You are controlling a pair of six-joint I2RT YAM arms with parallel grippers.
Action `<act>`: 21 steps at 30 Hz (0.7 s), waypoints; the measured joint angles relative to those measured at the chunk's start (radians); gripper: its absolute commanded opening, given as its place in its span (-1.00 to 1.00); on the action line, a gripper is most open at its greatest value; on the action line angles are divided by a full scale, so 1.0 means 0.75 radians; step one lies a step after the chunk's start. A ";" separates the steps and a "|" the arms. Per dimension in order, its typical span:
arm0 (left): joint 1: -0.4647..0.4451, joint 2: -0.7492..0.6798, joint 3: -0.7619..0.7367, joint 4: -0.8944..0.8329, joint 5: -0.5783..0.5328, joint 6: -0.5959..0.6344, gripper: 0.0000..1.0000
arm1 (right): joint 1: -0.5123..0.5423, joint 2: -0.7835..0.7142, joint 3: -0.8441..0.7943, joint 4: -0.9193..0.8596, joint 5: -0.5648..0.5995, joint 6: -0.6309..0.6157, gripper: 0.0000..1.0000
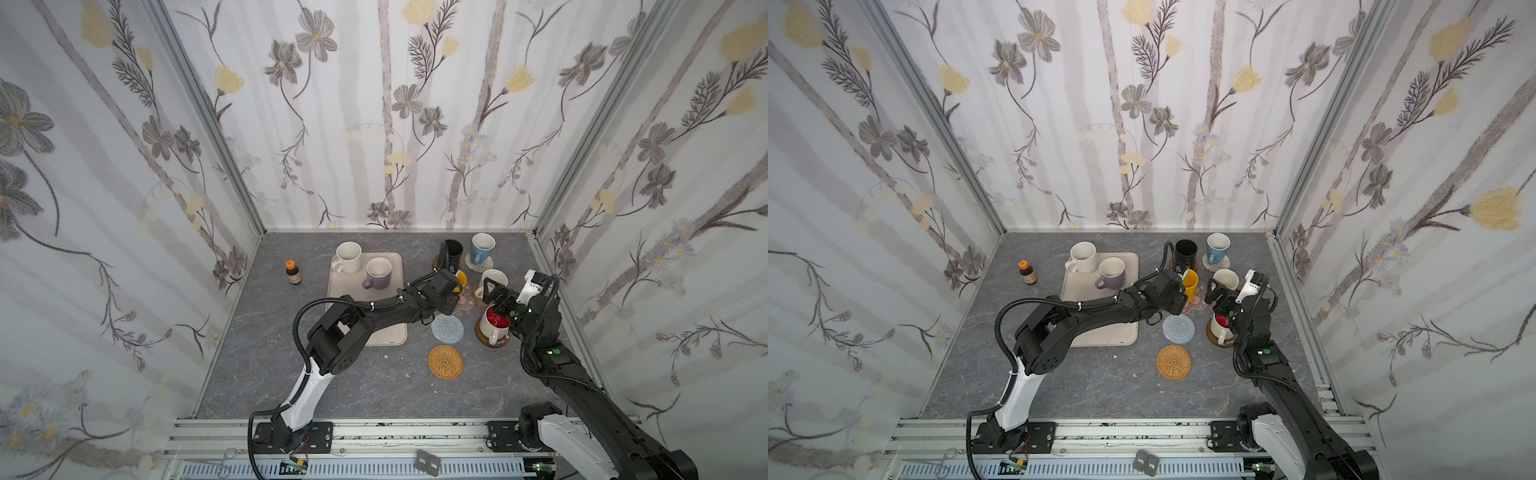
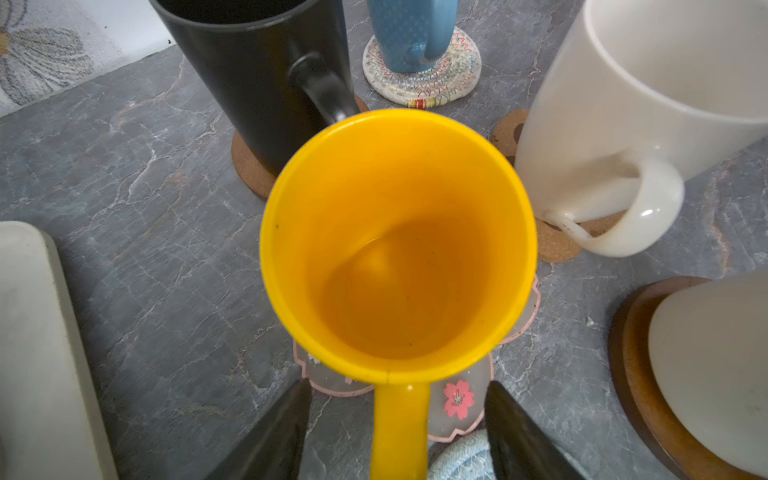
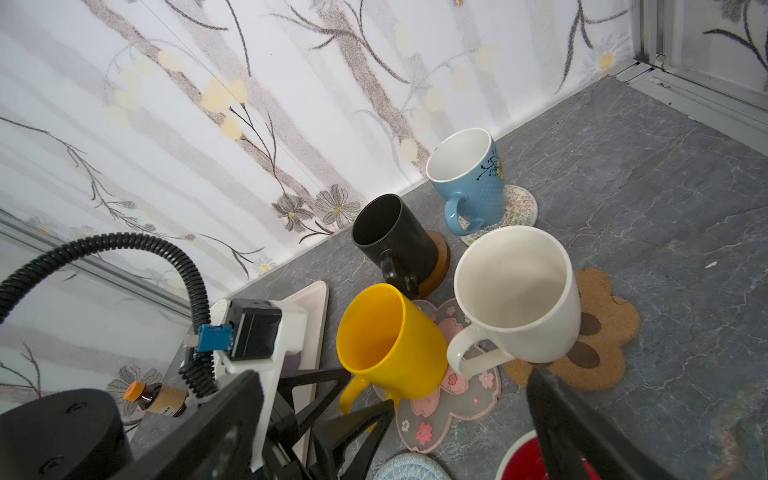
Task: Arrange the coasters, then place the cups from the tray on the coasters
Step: 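Lower the yellow mug onto the pink flower coaster and open the left gripper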
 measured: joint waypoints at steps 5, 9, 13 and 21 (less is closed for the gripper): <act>0.000 -0.067 -0.010 0.001 -0.032 -0.014 1.00 | 0.000 -0.039 -0.004 0.010 -0.013 -0.039 0.99; 0.001 -0.126 -0.032 0.011 -0.063 -0.017 1.00 | 0.000 -0.074 0.026 -0.017 -0.007 -0.057 0.99; 0.003 -0.202 -0.074 0.010 -0.069 -0.039 1.00 | 0.003 -0.094 0.097 -0.076 -0.008 -0.079 0.99; 0.004 -0.447 -0.244 0.024 -0.091 -0.085 1.00 | 0.112 -0.174 0.208 -0.285 -0.028 -0.099 0.97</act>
